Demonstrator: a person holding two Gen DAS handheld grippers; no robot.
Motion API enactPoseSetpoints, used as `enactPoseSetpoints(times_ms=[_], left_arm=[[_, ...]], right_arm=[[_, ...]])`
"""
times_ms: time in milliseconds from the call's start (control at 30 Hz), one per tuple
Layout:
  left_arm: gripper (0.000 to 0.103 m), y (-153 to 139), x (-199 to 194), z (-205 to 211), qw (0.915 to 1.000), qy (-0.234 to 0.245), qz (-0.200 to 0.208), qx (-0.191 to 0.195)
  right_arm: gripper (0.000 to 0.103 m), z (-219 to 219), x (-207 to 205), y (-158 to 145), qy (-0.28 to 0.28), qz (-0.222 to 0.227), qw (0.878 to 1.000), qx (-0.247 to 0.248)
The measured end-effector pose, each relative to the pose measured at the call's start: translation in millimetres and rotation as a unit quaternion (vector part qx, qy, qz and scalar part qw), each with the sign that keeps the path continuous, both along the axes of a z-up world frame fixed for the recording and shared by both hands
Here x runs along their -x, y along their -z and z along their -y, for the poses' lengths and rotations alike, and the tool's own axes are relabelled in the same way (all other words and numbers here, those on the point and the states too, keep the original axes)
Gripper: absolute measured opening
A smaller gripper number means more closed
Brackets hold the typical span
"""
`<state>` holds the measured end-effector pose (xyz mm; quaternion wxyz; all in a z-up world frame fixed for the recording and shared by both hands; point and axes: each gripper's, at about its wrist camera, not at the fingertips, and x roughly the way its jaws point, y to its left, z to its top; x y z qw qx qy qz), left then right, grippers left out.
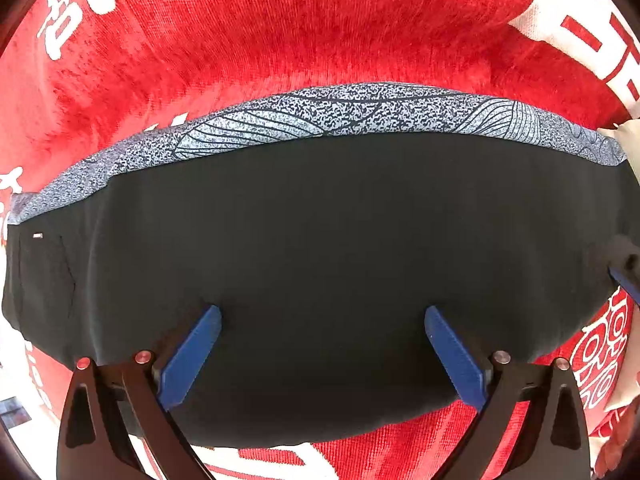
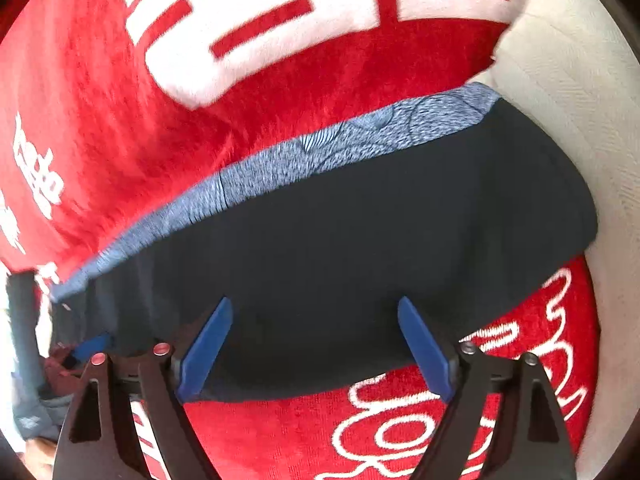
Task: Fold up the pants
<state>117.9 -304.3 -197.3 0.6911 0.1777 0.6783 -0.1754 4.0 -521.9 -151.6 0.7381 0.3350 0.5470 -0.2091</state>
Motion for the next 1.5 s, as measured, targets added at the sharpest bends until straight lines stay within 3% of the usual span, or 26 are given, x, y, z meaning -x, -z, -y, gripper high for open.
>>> enactPoseSetpoints(times_ms=[200, 333, 500, 633, 700, 800, 867, 967, 1100, 1200, 1300, 1500], left_arm=[[0.102, -20.0, 11.1, 26.6, 0.9989, 0.023, 0.036, -0.017], [0.102, -40.7, 20.9, 39.5, 0.9977, 0.033, 0.059, 0.005], [0.102, -43.3, 20.4, 61.6, 0.9970, 0.029, 0.070, 0.016], [0.102, -39.4, 24.6, 78.0, 0.9970, 0.033, 0.068, 0.016], [0.090, -40.8, 28.2, 85.0, 0.9965, 0.040, 0.072, 0.016], [0.085, -45.3, 28.3, 91.8, 0.9957, 0.047, 0.077, 0.016], [0.070, -48.6, 22.9, 99.4, 0.9952, 0.046, 0.084, 0.017], [0.069, -53.2, 13.1, 108.6, 0.9944, 0.036, 0.099, 0.012], [0.069, -43.8, -1.8, 114.5, 0.9932, 0.004, 0.117, -0.003], [0.069, -20.1, -0.6, 112.3, 0.9954, -0.014, 0.094, -0.015], [0.068, -16.5, 18.3, 118.5, 0.9898, 0.009, 0.140, -0.023], [0.066, -16.7, 26.4, 117.3, 0.9872, 0.018, 0.158, -0.012]], right_arm=[[0.087, 24.8, 49.7, -19.8, 0.100, 0.054, 0.993, -0.032], [0.087, 45.3, 90.7, -16.4, 0.188, 0.091, 0.975, -0.073], [0.071, 51.8, 105.6, 7.5, 0.234, 0.125, 0.959, -0.102], [0.065, 55.5, 99.4, 24.2, 0.233, 0.150, 0.953, -0.119], [0.065, 59.5, 95.7, 27.7, 0.237, 0.166, 0.950, -0.115], [0.065, 67.9, 93.0, 25.5, 0.247, 0.188, 0.943, -0.116], [0.065, 73.4, 85.8, 26.8, 0.245, 0.197, 0.942, -0.121], [0.064, 79.2, 69.6, 24.7, 0.221, 0.200, 0.947, -0.124], [0.021, 83.3, 60.3, 27.3, 0.193, 0.174, 0.956, -0.136], [0.020, 85.9, 59.5, 31.2, 0.180, 0.179, 0.956, -0.148], [0.016, 87.6, 59.5, 29.0, 0.174, 0.194, 0.951, -0.166], [0.015, 66.8, 31.7, -24.6, 0.086, 0.228, 0.962, -0.126]])
